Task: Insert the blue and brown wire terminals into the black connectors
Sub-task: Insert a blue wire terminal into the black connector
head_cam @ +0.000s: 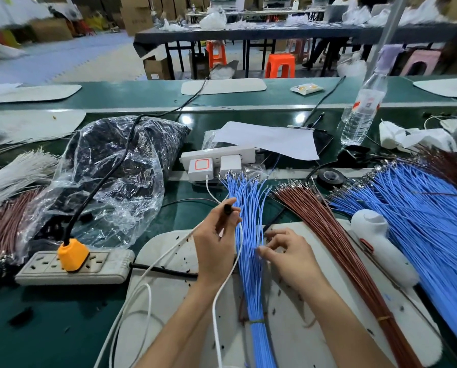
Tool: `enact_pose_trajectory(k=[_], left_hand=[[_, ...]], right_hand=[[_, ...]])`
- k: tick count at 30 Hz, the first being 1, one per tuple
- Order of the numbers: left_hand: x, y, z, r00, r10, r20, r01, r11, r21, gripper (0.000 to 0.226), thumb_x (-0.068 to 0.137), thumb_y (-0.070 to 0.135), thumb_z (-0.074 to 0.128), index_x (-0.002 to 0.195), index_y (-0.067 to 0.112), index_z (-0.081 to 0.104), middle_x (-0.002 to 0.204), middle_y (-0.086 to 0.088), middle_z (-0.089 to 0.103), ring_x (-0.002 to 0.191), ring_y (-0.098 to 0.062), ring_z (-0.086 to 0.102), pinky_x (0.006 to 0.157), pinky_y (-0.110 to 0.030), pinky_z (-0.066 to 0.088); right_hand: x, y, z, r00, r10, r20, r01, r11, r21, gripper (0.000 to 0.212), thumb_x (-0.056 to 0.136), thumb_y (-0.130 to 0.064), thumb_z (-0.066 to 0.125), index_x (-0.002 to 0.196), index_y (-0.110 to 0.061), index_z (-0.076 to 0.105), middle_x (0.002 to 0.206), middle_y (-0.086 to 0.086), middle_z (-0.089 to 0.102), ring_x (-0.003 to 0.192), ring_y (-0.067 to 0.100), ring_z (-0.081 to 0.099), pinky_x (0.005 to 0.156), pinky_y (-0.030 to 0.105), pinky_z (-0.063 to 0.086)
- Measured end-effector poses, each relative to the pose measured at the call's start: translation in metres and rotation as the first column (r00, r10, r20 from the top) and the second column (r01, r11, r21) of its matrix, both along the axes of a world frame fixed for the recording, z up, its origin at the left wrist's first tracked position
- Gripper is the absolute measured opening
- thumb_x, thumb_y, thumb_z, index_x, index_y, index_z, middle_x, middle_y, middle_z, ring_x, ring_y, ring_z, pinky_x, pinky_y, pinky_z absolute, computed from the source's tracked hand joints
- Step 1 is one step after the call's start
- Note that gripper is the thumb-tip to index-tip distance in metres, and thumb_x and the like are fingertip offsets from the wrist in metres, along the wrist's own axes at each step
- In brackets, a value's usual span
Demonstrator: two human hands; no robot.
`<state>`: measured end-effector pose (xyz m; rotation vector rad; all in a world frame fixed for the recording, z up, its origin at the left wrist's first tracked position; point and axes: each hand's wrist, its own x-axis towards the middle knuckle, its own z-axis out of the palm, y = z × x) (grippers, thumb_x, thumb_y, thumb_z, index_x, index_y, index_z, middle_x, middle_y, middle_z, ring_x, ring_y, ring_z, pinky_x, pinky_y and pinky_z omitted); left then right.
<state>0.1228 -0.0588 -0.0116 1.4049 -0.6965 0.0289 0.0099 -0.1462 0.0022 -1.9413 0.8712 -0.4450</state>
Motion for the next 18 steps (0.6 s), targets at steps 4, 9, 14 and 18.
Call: enact_pose_trajectory(k=[4, 9, 14, 18], left_hand=[[-0.003, -0.001, -0.001, 0.993, -0.09, 0.077, 0.084, 0.993, 0.08, 0.024, 0.089, 0.021, 0.059, 0.11, 0.033, 0.062, 0.093, 0.002, 0.07, 0.08, -0.019, 0.068, 0.079, -0.039, 0.056], [-0.002, -0.002, -0.004, 0.978, -0.141, 0.154, 0.114, 0.978, 0.172, 0.02, 0.09, 0.02, 0.06, 0.108, 0.026, 0.064, 0.091, 0.009, 0.069, 0.081, -0.009, 0.066, 0.078, -0.022, 0.052], [-0.002, -0.003, -0.007, 0.95, -0.167, 0.263, 0.082, 0.949, 0.305, 0.019, 0.087, 0.011, 0.065, 0.105, 0.016, 0.067, 0.093, 0.01, 0.068, 0.08, 0.0, 0.062, 0.076, -0.012, 0.047], [-0.002, -0.004, -0.004, 0.929, -0.226, 0.294, 0.111, 0.926, 0.361, 0.018, 0.087, 0.01, 0.064, 0.104, 0.013, 0.068, 0.094, 0.005, 0.067, 0.081, -0.001, 0.06, 0.076, -0.011, 0.046]], right_hand=[[-0.004, -0.006, 0.0, 0.995, -0.02, 0.1, 0.004, 0.988, 0.151, 0.039, 0.077, -0.005, 0.075, 0.043, -0.018, 0.06, 0.111, -0.006, 0.064, 0.108, 0.012, 0.058, 0.094, 0.03, 0.042], [-0.008, -0.004, 0.004, 0.974, -0.031, 0.226, -0.03, 0.965, 0.261, 0.024, 0.078, -0.006, 0.074, 0.057, -0.014, 0.066, 0.099, -0.008, 0.068, 0.091, 0.003, 0.064, 0.075, 0.012, 0.043], [-0.005, -0.003, 0.025, 0.91, -0.022, 0.415, -0.104, 0.955, 0.278, 0.013, 0.092, -0.009, 0.059, 0.081, -0.001, 0.06, 0.058, -0.004, 0.062, 0.044, 0.003, 0.043, 0.042, 0.011, 0.033], [0.002, -0.016, 0.04, 0.908, 0.004, 0.419, -0.17, 0.917, 0.361, 0.013, 0.097, -0.012, 0.051, 0.086, -0.007, 0.05, 0.061, 0.012, 0.066, 0.033, 0.012, 0.038, 0.033, 0.017, 0.028]])
